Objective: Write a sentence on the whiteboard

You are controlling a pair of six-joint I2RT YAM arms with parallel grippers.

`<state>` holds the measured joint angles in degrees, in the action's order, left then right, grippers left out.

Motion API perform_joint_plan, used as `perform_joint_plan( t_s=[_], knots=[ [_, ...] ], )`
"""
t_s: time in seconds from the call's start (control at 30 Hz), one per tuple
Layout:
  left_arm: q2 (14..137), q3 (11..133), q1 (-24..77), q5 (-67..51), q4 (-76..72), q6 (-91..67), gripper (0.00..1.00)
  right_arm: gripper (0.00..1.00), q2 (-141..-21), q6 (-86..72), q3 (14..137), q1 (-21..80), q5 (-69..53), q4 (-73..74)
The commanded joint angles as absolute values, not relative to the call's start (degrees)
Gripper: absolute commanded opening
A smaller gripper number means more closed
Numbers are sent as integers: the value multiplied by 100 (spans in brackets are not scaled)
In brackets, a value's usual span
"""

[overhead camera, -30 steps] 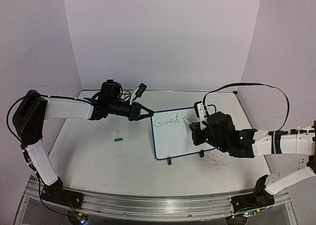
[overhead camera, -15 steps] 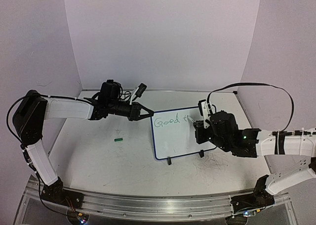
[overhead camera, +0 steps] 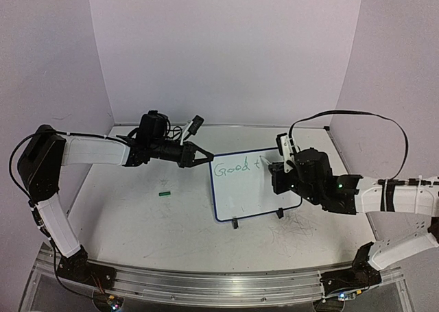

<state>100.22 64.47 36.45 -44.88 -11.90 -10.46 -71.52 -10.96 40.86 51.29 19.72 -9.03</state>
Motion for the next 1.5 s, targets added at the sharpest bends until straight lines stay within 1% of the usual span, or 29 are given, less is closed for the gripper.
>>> perform_joint_plan(
  t_s=[0.0, 0.13, 0.33, 0.77, 1.47],
  knots=[
    [9861, 6452, 3753, -4569, -1134, -879, 0, 0, -7181, -973, 4272, 5123, 1976, -1169],
    [9873, 6469, 3753, -4581, -1125, -879, 0, 0, -7208, -993, 4280, 5119, 2200, -1162],
    [9881, 6461, 3754, -4584, -1127, -878, 0, 0, -7294, -1023, 4269, 5122, 2226, -1055],
    [9870, 6476, 3750, -4582, -1109, -870, 0, 0, -7140, -1247, 4086, 5124, 1976, -663],
    [9835, 6477, 3770, -4579, -1081, -861, 0, 0, -7005, -1527, 3753, 5197, 1717, -437]
  ],
)
